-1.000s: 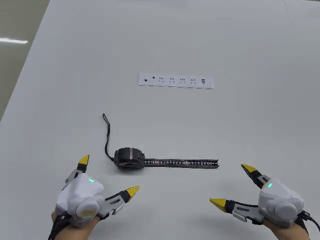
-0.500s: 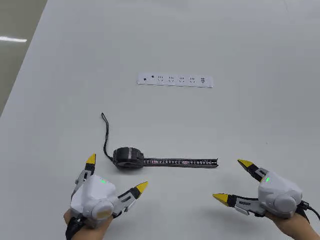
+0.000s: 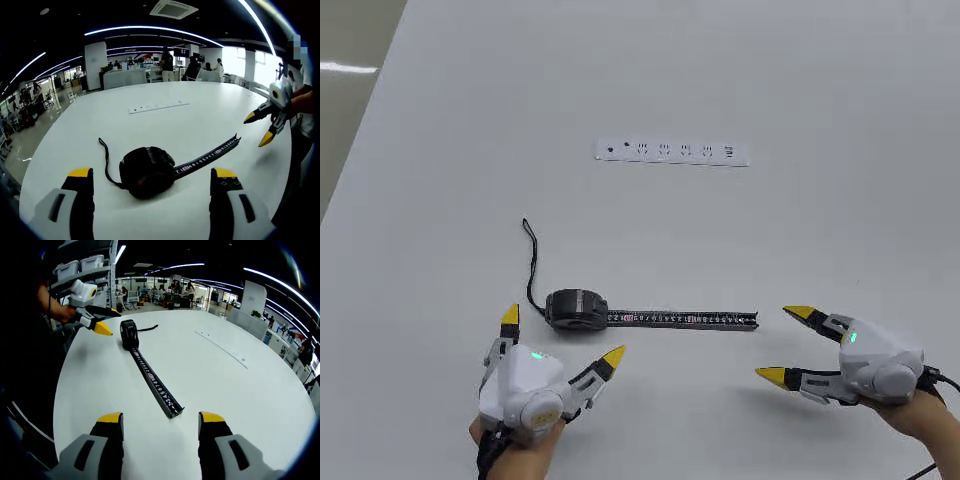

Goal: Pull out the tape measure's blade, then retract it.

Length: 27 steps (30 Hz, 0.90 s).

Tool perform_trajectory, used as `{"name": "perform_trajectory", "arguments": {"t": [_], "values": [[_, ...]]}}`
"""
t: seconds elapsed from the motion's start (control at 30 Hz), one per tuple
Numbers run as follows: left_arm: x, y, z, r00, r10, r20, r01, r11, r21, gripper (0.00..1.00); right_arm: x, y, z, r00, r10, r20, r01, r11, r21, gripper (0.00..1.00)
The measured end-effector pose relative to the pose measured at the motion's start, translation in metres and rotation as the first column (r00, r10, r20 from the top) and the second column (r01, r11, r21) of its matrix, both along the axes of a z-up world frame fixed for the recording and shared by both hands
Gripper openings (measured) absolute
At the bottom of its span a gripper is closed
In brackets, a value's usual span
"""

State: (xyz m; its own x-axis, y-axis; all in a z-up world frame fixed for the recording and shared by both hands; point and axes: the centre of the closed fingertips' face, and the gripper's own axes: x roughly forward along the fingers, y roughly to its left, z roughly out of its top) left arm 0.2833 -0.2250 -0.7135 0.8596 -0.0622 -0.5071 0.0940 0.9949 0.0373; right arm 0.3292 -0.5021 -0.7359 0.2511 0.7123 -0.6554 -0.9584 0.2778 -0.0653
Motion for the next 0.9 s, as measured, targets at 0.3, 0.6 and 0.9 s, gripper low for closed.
{"name": "perform_trajectory", "arguments": {"t": [0.3,0.6,0.9], "values": [[0.007,0.005,-0.011,0.997,0.08,-0.006,-0.081,0.996,-0.037,0.91,0.012,0.0,-0.006,0.997,0.079,-0.001,-0.079,0.997,-0.024,0.53],[0.014,0.005,-0.017,0.99,0.138,0.012,-0.137,0.988,-0.068,0.89,0.017,-0.002,-0.011,0.989,0.146,-0.002,-0.146,0.988,-0.041,0.47],[0.024,0.006,-0.02,0.983,0.18,0.029,-0.177,0.98,-0.093,0.87,0.024,0.0,-0.016,0.974,0.227,-0.013,-0.228,0.972,-0.062,0.37]]}}
